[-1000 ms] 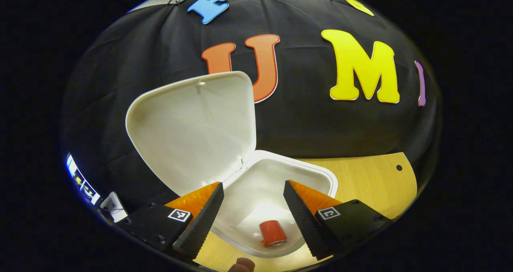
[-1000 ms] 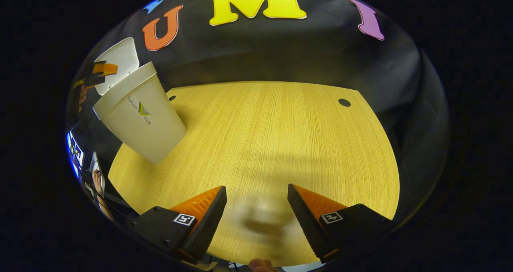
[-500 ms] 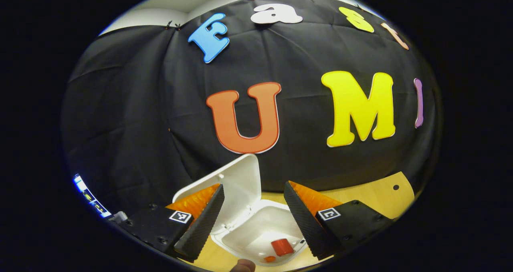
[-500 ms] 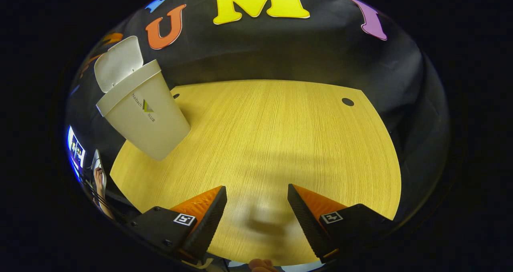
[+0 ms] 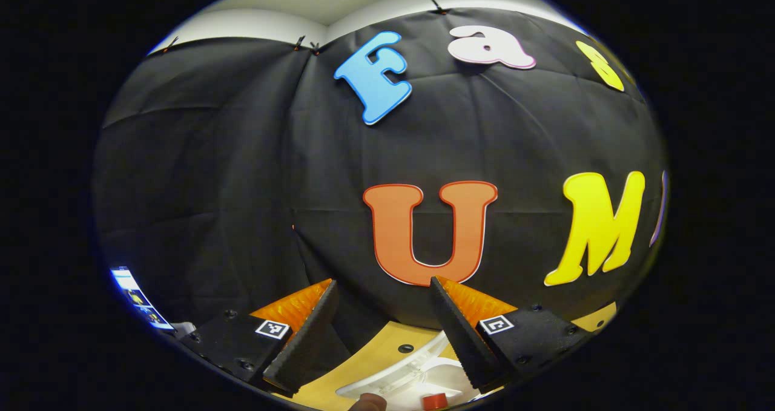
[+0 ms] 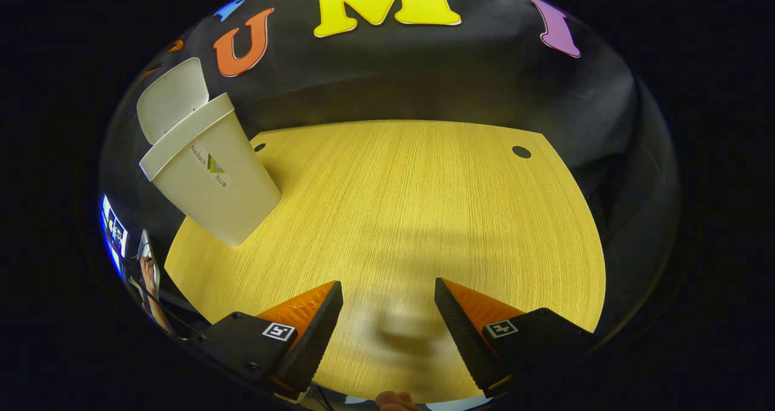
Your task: Press the lid of the desktop garbage bin to open it, pick up the crumpled paper on the desktop and throw it into the bin, then pick up the pop can on the desktop and drop it into the bin, and finally close the garbage bin lid.
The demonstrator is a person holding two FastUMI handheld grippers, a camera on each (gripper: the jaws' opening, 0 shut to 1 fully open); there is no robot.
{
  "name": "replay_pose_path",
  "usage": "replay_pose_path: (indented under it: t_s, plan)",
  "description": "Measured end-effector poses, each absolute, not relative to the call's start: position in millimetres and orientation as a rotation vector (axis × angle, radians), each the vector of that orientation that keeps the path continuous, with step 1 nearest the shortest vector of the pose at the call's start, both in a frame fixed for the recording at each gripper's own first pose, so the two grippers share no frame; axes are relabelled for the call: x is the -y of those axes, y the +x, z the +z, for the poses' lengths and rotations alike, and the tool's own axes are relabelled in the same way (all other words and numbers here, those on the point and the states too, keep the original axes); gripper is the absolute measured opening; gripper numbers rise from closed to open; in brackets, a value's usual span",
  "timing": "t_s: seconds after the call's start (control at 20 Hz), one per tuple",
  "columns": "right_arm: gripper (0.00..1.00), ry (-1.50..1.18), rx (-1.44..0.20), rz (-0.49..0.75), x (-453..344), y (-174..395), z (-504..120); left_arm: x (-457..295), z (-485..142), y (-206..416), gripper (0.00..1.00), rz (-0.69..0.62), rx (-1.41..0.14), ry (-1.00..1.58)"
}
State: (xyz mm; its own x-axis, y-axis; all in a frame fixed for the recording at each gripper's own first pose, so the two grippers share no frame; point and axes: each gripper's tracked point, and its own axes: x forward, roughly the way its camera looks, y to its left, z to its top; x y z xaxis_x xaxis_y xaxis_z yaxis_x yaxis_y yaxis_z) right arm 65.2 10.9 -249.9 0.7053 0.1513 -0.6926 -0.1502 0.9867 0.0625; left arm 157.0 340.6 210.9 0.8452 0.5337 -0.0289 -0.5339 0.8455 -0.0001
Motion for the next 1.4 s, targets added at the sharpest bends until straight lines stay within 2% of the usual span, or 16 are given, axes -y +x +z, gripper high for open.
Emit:
replay_pose_path:
  t_s: [0.3,0.6,1.2,1.4]
  plan:
    - [0.97,0.005,-0.775,0.16,-9.5,67.8,-251.9,-388.2,164.3,175.8,0.98,0.692,-0.192,-0.107]
    - [0.97,0.008,-0.785,0.17,-9.3,64.7,-257.9,-363.5,122.9,175.2,1.0,0.671,-0.292,-0.264]
    - [0.97,0.035,-0.778,0.209,7.4,50.7,-262.3,-297.5,89.0,151.8,0.99,0.641,-0.315,-0.403]
    - [0.97,0.024,-0.773,0.22,20.5,43.6,-264.9,-264.8,72.9,138.8,0.98,0.677,-0.31,-0.375]
